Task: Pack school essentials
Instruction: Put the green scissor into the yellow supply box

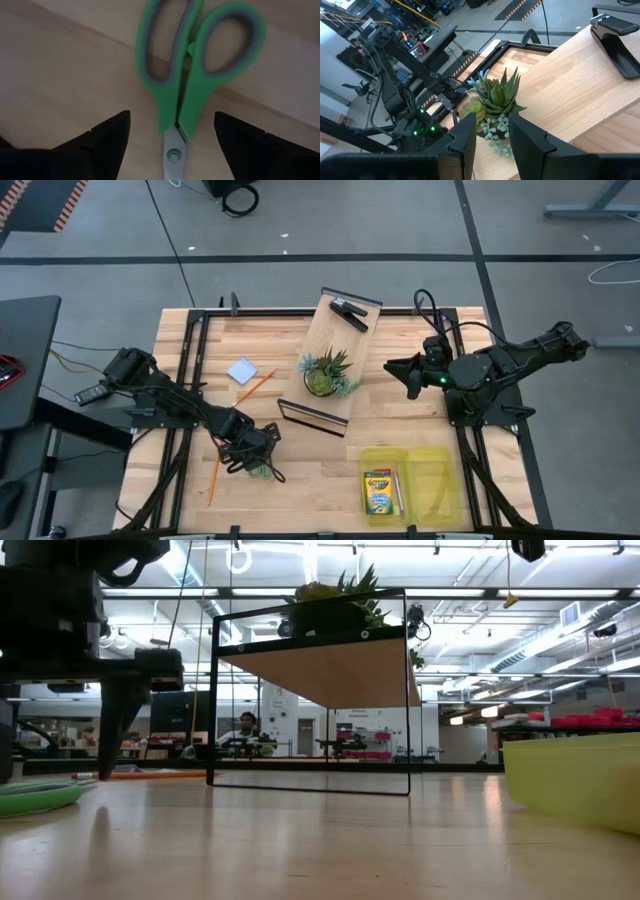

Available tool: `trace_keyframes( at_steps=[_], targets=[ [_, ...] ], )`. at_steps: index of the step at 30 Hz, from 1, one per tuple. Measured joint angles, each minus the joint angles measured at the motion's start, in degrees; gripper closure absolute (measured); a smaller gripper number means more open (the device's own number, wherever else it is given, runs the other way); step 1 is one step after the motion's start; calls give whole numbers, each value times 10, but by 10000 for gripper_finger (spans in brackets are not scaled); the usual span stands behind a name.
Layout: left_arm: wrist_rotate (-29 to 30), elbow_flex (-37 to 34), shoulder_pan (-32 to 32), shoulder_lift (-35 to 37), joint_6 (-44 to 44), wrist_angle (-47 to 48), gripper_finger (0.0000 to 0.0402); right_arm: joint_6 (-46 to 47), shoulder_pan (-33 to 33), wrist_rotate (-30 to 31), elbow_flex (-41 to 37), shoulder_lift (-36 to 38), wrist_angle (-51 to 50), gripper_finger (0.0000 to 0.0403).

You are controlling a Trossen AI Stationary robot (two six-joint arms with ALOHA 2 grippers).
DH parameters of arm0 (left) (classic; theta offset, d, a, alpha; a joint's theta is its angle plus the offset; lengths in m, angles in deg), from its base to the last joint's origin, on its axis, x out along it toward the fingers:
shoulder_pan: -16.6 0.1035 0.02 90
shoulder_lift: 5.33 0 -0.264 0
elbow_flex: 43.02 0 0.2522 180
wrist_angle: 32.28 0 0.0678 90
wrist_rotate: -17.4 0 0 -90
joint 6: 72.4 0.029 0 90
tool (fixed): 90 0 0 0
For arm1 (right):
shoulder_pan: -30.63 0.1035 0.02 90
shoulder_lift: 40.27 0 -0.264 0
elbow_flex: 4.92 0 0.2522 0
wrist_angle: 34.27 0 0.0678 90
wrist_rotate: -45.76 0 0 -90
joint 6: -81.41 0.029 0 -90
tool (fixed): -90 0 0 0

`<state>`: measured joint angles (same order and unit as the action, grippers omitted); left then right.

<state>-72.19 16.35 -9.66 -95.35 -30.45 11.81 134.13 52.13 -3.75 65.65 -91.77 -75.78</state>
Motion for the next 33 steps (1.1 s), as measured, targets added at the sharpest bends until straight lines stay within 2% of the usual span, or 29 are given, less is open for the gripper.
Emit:
trace_keyframes(
  at_steps=[25, 33],
  targets=[
    [-17, -3, 1, 0, 23, -36, 108, 14, 0, 2, 0, 0, -12, 283],
    [-20, -31, 0, 2, 27, -53, 108, 24, 0, 2, 0, 0, -12, 283]
  ],
)
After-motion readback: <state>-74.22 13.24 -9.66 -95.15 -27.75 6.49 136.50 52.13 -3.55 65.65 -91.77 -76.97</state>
